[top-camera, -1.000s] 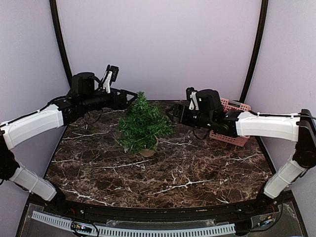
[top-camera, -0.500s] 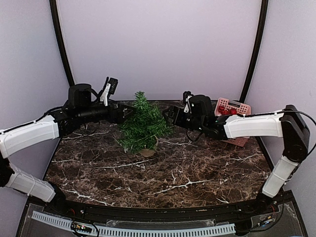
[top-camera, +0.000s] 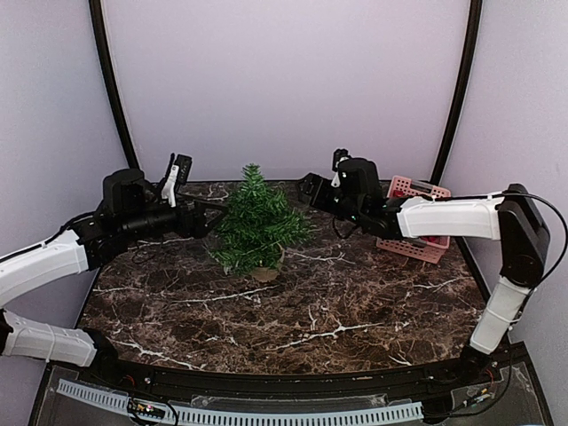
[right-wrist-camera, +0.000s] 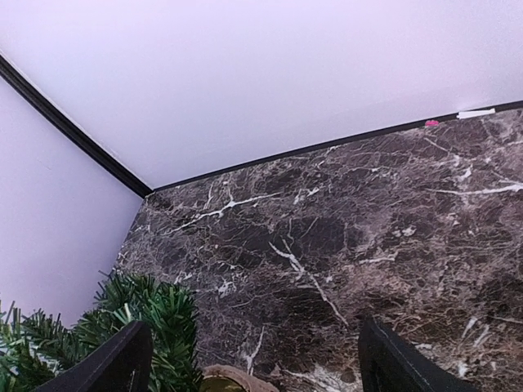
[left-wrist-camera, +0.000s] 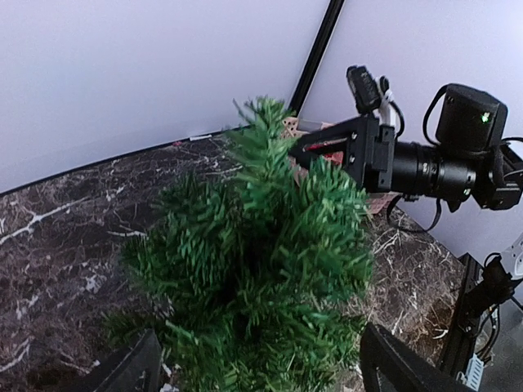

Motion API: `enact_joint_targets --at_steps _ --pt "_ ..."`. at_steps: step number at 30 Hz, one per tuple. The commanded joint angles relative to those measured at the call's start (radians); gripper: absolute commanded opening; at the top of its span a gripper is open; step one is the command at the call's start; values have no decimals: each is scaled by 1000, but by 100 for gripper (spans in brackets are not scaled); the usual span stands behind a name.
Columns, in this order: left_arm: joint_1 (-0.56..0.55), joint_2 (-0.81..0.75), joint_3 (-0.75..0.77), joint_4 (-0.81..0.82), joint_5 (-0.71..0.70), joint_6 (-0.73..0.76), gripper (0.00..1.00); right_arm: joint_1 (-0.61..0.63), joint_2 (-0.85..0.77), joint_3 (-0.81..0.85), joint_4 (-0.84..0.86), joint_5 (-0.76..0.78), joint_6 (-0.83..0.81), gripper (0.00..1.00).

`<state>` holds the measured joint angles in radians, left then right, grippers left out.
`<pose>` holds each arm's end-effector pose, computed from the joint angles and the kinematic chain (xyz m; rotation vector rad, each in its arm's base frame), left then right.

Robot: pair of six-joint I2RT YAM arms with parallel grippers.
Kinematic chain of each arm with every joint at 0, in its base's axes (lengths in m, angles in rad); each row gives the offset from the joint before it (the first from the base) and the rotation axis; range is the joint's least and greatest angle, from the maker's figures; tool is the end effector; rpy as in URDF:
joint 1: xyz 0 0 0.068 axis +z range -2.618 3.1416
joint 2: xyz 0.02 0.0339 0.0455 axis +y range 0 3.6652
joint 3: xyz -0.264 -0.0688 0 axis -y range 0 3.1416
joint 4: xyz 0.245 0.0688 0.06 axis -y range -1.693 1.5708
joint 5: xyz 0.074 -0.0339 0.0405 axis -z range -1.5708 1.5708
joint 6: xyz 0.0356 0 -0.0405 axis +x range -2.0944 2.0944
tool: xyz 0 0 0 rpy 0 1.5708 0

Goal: Decorate the small christmas tree
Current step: Wrap the light string in the gap of the branches.

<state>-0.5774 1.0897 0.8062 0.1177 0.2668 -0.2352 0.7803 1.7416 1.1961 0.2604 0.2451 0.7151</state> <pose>0.2100 -0.1480 0.3187 0.5057 1.7311 -0.8204 0.2972 0.2820 0.2673 0.1144 1.9236 0.8039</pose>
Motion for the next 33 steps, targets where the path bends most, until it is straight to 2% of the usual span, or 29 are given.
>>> enact_joint_targets --at_steps 1,9,14,18,25,33 --pt "-21 -89 -145 37 -24 -101 86 -4 -146 -46 2 60 -78 89" --pt "-99 -254 -416 112 -108 -245 81 22 -464 -320 -26 49 -106 87" --pt "-149 -276 -604 300 -132 -355 72 85 -562 -436 14 48 -82 83" --pt "-186 -198 -638 410 -162 -365 68 131 -574 -485 49 71 -63 80" --pt "-191 45 -622 649 -133 -370 57 160 -560 -495 87 95 -55 72" --pt "-190 188 -569 730 -123 -356 48 160 -581 -504 88 122 -58 69"
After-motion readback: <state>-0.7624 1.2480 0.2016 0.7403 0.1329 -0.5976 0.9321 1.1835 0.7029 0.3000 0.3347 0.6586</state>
